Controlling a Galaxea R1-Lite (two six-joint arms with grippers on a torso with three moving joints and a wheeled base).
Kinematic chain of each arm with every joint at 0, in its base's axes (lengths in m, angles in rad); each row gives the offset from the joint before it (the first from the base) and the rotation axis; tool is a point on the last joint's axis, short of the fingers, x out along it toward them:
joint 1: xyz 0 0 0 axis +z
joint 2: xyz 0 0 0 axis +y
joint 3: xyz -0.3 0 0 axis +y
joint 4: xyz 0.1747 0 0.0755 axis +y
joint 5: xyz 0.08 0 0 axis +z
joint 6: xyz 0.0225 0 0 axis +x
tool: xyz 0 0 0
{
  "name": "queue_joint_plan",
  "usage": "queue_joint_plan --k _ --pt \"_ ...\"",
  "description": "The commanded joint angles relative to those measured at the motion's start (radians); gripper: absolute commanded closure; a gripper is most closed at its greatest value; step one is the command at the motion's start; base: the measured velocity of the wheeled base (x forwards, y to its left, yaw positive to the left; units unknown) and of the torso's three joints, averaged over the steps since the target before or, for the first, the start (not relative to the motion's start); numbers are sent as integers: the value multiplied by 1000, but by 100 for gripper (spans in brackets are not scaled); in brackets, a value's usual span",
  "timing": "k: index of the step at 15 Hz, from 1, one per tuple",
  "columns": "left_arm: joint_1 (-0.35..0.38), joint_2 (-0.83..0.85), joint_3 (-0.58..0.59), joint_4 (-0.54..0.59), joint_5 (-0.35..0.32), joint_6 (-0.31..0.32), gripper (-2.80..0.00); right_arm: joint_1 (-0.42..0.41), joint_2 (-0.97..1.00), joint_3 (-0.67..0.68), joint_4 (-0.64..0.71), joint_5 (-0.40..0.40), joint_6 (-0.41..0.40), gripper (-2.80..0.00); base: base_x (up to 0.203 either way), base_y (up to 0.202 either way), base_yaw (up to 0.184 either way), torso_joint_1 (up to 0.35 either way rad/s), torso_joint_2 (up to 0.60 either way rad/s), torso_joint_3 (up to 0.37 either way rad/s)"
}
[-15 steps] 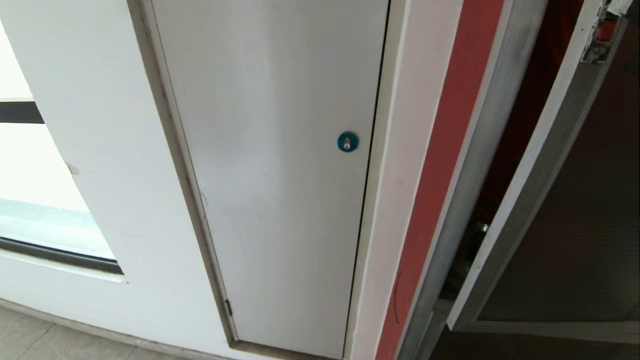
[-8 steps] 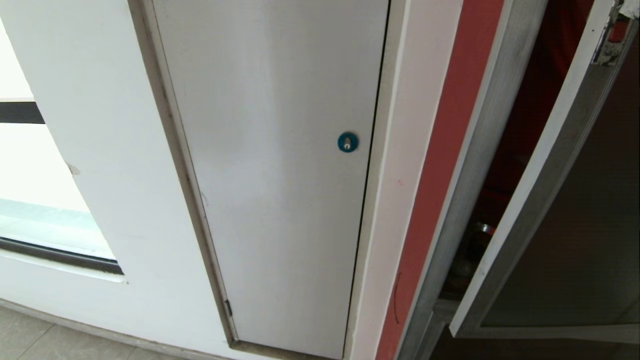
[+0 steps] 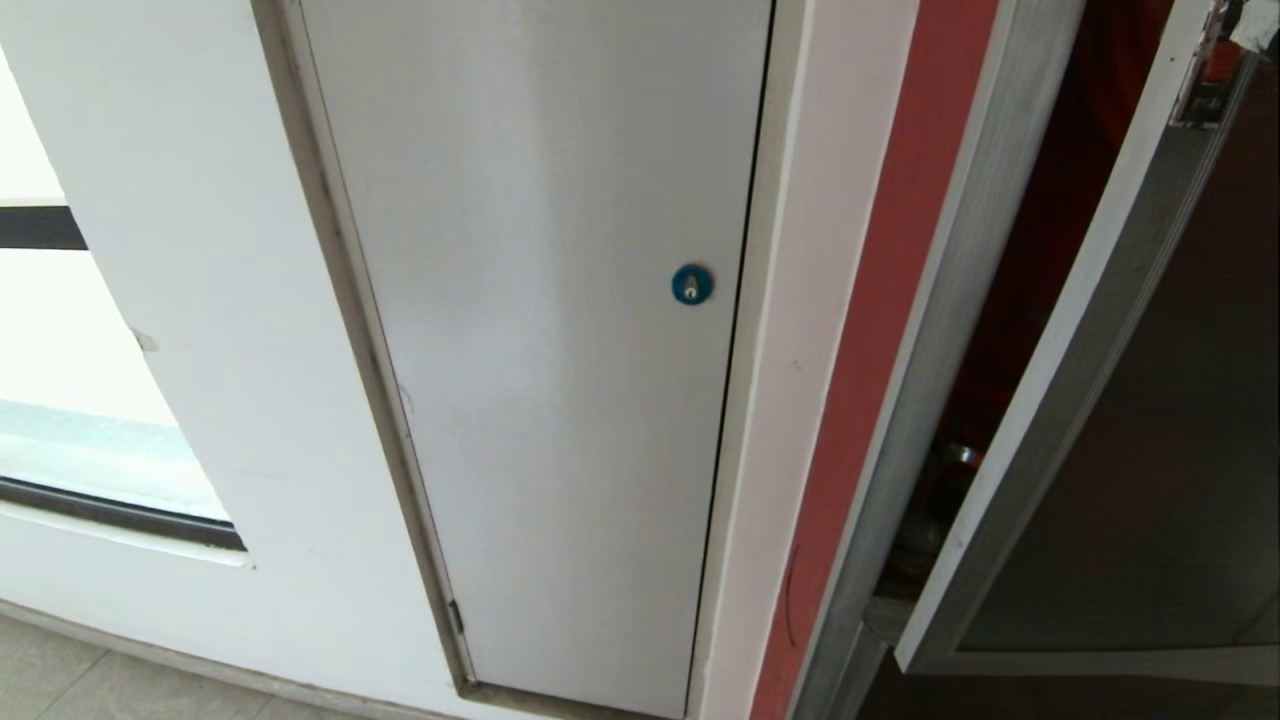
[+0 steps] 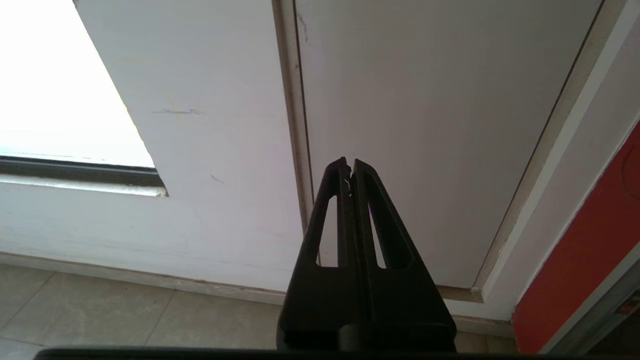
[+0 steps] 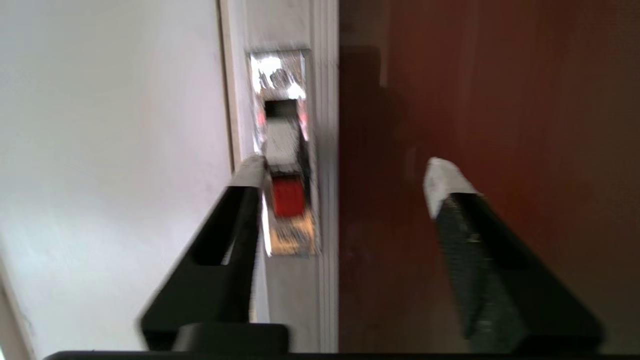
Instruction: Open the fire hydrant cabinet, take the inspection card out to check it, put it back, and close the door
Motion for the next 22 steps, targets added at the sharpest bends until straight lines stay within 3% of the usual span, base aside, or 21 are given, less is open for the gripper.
queue_joint_plan --k 1,7,8,13,17,22 --pt "0 1 6 0 0 0 0 11 -23 25 -5 13 -3 -280 0 0 0 0 0 0" --pt "0 1 6 0 0 0 0 22 -177 168 62 59 -1 -280 0 0 0 0 0 0" --pt "0 1 6 0 0 0 0 22 -212 193 67 59 -1 0 0 0 0 0 0 0" --pt "0 1 6 0 0 -2 0 -47 -365 244 172 61 -2 0 0 0 0 0 0 0" --pt "0 1 6 0 0 0 0 -213 -517 230 287 47 -33 0 0 0 0 0 0 0" --pt "0 1 6 0 0 0 0 -439 -757 172 562 24 -60 0 0 0 0 0 0 0"
